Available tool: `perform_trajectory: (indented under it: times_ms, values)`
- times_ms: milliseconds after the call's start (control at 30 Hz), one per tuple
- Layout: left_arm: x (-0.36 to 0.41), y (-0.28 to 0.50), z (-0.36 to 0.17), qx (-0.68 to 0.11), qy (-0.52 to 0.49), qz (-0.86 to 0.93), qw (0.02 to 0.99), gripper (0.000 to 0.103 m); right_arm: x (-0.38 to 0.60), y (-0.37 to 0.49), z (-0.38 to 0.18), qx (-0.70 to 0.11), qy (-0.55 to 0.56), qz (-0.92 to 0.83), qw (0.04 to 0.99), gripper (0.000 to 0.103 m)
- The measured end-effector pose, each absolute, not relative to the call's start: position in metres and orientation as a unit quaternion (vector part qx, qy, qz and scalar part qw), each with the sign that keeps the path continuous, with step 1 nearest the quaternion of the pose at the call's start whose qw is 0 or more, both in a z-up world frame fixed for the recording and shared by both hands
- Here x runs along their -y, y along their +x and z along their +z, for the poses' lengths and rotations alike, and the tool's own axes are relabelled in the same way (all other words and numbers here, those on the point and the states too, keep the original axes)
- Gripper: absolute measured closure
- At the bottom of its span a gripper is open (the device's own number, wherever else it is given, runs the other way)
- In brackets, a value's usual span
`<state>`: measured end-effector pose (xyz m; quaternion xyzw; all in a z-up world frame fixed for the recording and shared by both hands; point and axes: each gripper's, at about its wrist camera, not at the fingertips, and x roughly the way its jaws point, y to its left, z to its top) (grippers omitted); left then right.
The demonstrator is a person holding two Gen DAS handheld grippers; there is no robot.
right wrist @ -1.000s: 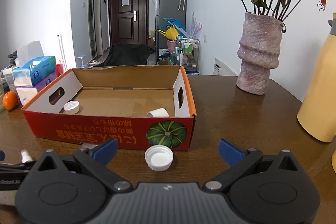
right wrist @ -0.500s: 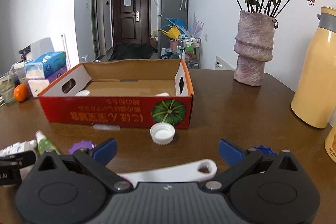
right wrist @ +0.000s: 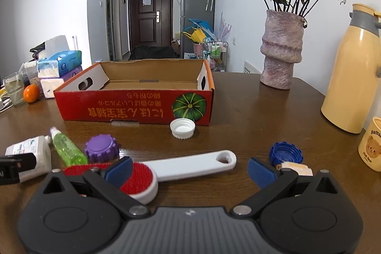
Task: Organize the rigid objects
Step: 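Grasp the white cotton-pad tub with the left tool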
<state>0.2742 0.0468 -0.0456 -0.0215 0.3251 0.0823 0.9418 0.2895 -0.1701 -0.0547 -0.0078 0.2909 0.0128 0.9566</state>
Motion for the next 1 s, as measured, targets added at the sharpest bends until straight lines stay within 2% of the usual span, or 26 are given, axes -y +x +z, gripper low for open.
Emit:
perform_trajectory:
  times_ms: [767,833,900,933,1000]
  values:
    - [-0.037,0.32,-0.073,-0.341,-0.055,0.236,0.909,0.0,0.191,0.293,-0.08,-0.291,0.062,0.003,0.955,0.0]
    - [-0.037,0.323,-0.076,-0.345,-0.054,0.238,0.906,0.002,0.191,0.293,-0.08,-0.29,0.063,0.003,0.955,0.0]
    - [-0.039,0.325,-0.078,-0.349,-0.057,0.239,0.904,0.008,0.191,0.293,-0.081,-0.29,0.063,0.002,0.955,0.0]
    - [-0.04,0.325,-0.079,-0.351,-0.06,0.239,0.903,0.014,0.19,0.293,-0.082,-0.29,0.063,0.001,0.955,0.0]
    - [-0.043,0.325,-0.081,-0.353,-0.07,0.233,0.903,0.015,0.19,0.294,-0.083,-0.291,0.062,-0.001,0.955,0.0]
